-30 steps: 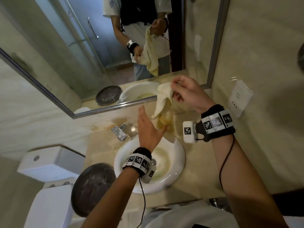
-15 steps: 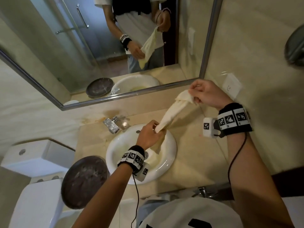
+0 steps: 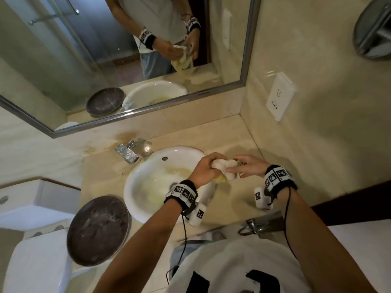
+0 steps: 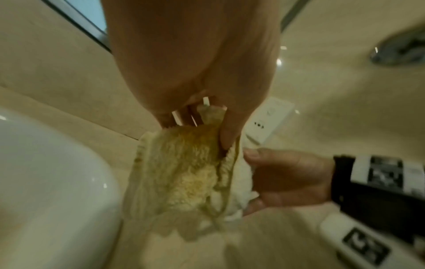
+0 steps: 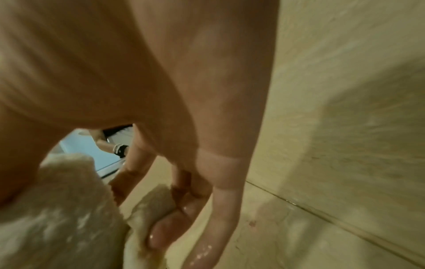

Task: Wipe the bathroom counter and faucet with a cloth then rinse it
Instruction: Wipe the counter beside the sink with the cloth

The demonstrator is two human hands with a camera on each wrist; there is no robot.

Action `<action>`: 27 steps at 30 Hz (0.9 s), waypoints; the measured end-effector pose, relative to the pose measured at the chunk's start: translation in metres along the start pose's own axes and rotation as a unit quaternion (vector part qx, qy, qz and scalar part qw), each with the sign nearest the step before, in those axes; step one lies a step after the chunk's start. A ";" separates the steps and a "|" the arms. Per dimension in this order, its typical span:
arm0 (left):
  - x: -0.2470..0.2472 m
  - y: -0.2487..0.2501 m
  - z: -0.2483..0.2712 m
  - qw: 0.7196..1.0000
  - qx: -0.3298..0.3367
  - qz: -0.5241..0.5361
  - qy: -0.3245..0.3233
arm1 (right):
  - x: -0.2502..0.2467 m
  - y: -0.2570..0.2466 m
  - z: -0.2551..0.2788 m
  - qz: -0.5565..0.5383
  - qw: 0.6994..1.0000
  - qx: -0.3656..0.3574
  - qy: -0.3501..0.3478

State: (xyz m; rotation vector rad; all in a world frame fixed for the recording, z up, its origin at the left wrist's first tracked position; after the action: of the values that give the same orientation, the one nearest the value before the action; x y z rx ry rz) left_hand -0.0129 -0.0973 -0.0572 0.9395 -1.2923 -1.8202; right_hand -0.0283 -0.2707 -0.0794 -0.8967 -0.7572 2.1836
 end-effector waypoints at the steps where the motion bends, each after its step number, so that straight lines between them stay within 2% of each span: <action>1: 0.003 -0.006 -0.001 1.000 -0.002 -0.011 -0.015 | 0.004 0.005 0.000 0.002 1.000 0.007 -0.002; 3: 0.010 -0.023 -0.001 0.995 -0.008 -0.088 -0.049 | 0.012 0.016 -0.003 0.020 1.000 0.020 -0.014; 5: 0.016 -0.049 0.000 0.986 -0.049 -0.147 -0.065 | 0.021 0.026 -0.008 0.036 0.999 0.032 -0.017; 9: 0.032 -0.101 0.013 0.980 -0.138 -0.118 -0.081 | 0.048 0.044 -0.013 0.027 0.998 0.048 0.005; 11: 0.039 -0.119 0.020 0.977 -0.144 -0.138 -0.074 | 0.063 0.059 -0.018 0.025 0.997 0.052 0.042; 13: 0.044 -0.133 0.026 0.964 -0.122 -0.225 -0.075 | 0.070 0.078 -0.023 0.060 0.990 0.085 0.100; 16: 0.049 -0.150 0.032 0.922 -0.102 -0.362 -0.092 | 0.065 0.100 -0.026 0.146 0.957 0.165 0.187; 18: 0.048 -0.154 0.039 0.894 -0.073 -0.432 -0.089 | 0.058 0.106 -0.023 0.176 0.939 0.205 0.212; 19: 0.050 -0.156 0.041 0.884 -0.059 -0.456 -0.087 | 0.057 0.111 -0.022 0.185 0.937 0.216 0.204; 21: 0.051 -0.154 0.044 0.881 -0.038 -0.466 -0.067 | 0.056 0.116 -0.023 0.180 0.944 0.204 0.189; 23: 0.054 -0.150 0.043 0.889 0.005 -0.453 -0.072 | 0.061 0.109 -0.027 0.155 0.959 0.143 0.187; 24: 0.058 -0.152 0.043 0.883 0.030 -0.457 -0.103 | 0.066 0.105 -0.031 0.144 0.968 0.112 0.174; 27: 0.069 -0.167 0.042 0.820 0.093 -0.522 -0.216 | 0.091 0.101 -0.045 0.154 0.979 0.090 0.099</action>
State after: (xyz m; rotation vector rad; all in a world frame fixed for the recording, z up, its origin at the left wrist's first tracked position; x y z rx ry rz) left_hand -0.1044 -0.0957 -0.2179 1.6134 -1.3276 -2.9141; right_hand -0.0792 -0.2546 -0.2125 -1.1774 -0.3347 2.3355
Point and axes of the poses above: each hand's wrist, its own z-axis away from the middle knuckle, its own x-axis out of the palm, y = z × x, the point moved 6 cm from there along -z, towards the middle knuckle, and after that the axes turned 11 degrees about z, right-handed, at the moved point
